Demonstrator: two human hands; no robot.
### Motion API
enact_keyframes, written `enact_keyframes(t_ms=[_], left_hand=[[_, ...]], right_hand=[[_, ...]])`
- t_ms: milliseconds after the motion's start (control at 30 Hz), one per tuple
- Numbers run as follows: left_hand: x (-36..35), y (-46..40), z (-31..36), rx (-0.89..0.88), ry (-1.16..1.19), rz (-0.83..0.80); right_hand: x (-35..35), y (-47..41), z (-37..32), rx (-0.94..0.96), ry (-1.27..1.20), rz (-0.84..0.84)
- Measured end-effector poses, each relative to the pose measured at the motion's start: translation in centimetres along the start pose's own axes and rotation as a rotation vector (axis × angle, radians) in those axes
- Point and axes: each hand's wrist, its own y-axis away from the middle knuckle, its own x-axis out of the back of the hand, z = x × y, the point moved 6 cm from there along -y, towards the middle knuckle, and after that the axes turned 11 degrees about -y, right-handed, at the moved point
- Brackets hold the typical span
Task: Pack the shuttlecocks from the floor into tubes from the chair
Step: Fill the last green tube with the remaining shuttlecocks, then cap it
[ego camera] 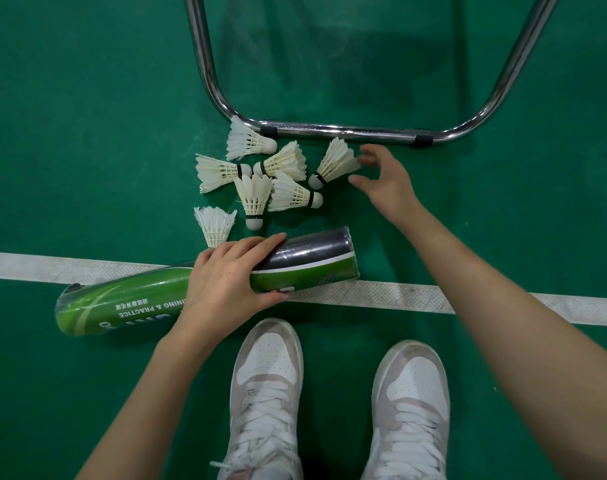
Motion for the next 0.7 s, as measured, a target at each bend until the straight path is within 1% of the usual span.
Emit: enact_keyframes(t_ms=[200, 300, 433, 533, 633, 700], left_hand=[[-0.2, 0.2, 0.0, -0.005, -0.002, -0.013], [-0.2, 0.3, 0.0, -0.004, -0.006, -0.012], [-0.2, 0.2, -0.1, 0.001, -0.009, -0.002], [-0.3, 0.3, -0.1, -0.001, -0.013, -0.005], [-0.3, 0.3, -0.1, -0.001, -0.016, -0.006], [-0.3, 0.3, -0.1, 0.001, -0.014, -0.003]], right_hand=[[-1.2, 0.1, 0.5, 0.002, 0.106, -0.029], [-1.7, 0.7, 0.3, 0.036, 0.140, -0.028], [-1.1, 2.1, 0.0, 0.062, -0.005, 0.011], [-0.1, 3.1, -0.1, 0.080, -0.019, 0.050], [1.6, 4.6, -0.2, 0.070, -0.090, 0.128], [3.2, 6.0, -0.2, 0.043, -0.191, 0.179]])
